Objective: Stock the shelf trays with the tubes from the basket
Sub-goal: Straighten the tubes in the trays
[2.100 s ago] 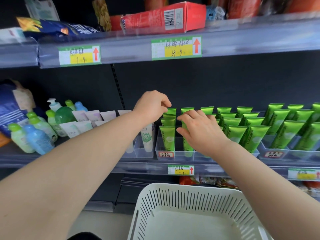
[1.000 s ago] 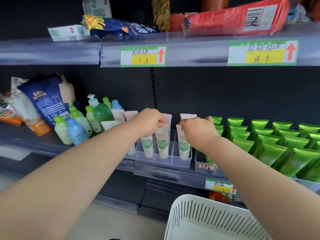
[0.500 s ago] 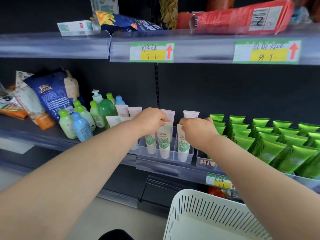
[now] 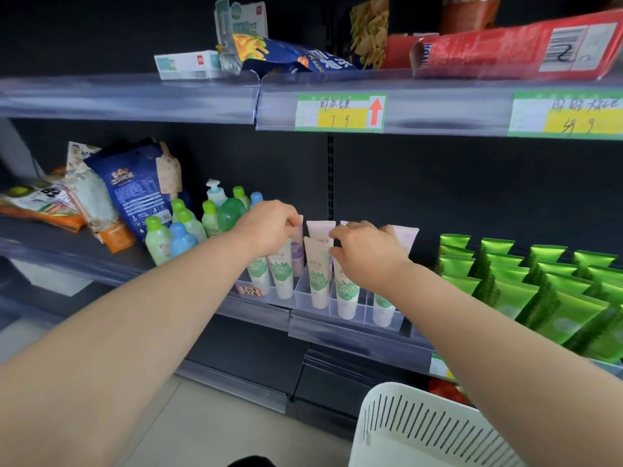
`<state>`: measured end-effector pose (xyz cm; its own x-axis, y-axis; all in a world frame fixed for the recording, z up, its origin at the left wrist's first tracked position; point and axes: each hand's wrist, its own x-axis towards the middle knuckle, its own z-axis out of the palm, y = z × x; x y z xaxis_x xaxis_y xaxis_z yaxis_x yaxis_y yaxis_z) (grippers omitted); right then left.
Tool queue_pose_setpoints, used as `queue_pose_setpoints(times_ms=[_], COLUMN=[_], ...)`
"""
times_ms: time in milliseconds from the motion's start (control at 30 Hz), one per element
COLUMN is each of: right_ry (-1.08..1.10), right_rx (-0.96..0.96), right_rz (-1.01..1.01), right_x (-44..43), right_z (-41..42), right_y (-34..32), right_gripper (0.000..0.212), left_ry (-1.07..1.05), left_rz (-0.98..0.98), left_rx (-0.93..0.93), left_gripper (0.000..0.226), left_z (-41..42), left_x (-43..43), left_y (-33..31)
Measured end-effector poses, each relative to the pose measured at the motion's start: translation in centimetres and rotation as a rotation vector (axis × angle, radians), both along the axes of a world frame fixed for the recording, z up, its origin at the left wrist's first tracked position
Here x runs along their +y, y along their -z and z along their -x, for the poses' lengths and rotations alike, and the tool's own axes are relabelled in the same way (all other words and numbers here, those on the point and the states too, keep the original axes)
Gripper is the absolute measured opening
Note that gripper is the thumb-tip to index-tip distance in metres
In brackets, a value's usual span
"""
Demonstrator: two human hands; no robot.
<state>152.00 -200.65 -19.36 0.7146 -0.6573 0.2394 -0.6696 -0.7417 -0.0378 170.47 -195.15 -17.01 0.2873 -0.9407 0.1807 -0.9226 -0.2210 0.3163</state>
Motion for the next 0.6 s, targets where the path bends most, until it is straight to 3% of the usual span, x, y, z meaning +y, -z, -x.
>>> queue_pose_setpoints(times_ms=[267,600], right_ry=[0.011,0.033], right_rx=[0.118,0.046], right_rz=[0.025,0.036], right_x=[-0.1,-0.2], right_z=[-3.9,-4.5], right_y=[0.2,1.0], right_gripper=[0.023,0.014], left_ry=[-0.012,0.035], left_rz=[-0.163,-0.145], left_rx=[-0.192,-0.191], left_gripper=[0.031,0.028], left_z=[-2.8,-3.4], left_x=[-0.2,-0.5], left_y=[1.7,2.2])
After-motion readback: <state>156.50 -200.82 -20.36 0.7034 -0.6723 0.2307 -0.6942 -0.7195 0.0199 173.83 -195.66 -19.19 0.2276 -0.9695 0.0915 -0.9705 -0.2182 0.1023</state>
